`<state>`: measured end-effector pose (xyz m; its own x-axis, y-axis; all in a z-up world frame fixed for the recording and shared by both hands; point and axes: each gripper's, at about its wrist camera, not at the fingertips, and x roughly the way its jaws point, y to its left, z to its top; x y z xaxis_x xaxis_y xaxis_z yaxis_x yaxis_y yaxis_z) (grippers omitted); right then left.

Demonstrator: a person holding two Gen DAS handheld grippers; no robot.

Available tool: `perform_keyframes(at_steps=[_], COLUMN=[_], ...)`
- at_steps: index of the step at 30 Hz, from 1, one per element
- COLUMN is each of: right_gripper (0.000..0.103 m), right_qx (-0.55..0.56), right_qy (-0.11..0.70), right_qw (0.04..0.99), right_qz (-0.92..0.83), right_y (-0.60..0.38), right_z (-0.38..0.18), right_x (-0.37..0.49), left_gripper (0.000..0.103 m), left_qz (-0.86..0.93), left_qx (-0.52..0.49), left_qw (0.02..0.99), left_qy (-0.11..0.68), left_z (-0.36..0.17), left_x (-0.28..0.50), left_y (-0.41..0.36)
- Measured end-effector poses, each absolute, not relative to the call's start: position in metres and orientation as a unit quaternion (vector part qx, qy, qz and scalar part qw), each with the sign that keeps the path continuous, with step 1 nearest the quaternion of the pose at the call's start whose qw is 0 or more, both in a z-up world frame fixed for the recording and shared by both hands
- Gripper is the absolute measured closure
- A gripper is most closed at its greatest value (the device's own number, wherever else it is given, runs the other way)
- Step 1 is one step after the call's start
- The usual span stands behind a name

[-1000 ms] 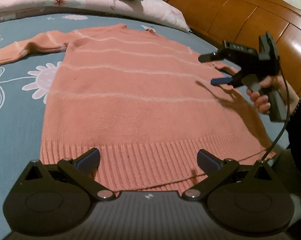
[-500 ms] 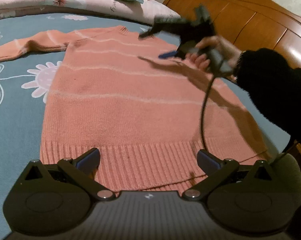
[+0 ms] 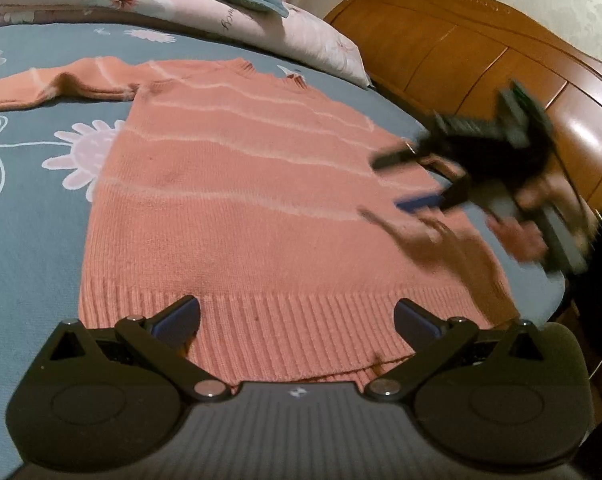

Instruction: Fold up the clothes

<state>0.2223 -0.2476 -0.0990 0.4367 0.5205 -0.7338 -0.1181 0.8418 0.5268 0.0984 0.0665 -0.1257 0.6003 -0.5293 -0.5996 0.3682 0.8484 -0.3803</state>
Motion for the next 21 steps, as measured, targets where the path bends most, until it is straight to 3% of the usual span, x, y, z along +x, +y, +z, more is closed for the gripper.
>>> perform_keyframes(at_steps=[7,13,17,21], right_gripper=[0.000,0.000,0.000,0.000], right_qx=[0.211,0.176,0.156,0.122], right_qy=[0.468,0.419,0.454,0.430], right_qw=[0.840,0.868,0.861,0.879], right_qz=[0.175,0.198,0.170,0.166], right_y=[-0.251,-0.235,-0.222,-0.220], right_z=[-0.096,-0.068,-0.089,-0.107], right_x=[0.143,0.165,0.187,0.161], left_gripper=[0.001,0.001,0.001,0.001], left_qz=[-0.247,-0.245,-0.246,-0.252], left_qx=[-0.092,-0.088,-0.088,-0.082], left_qw=[0.890,0.891,0.890,0.891], left_qy=[0.373,0.372,0.373,0.368], left_z=[-0.124,-0.125,-0.124,-0.126], left_x=[0.097,0.096,0.097,0.096], left_y=[0.062,0.061,0.062,0.062])
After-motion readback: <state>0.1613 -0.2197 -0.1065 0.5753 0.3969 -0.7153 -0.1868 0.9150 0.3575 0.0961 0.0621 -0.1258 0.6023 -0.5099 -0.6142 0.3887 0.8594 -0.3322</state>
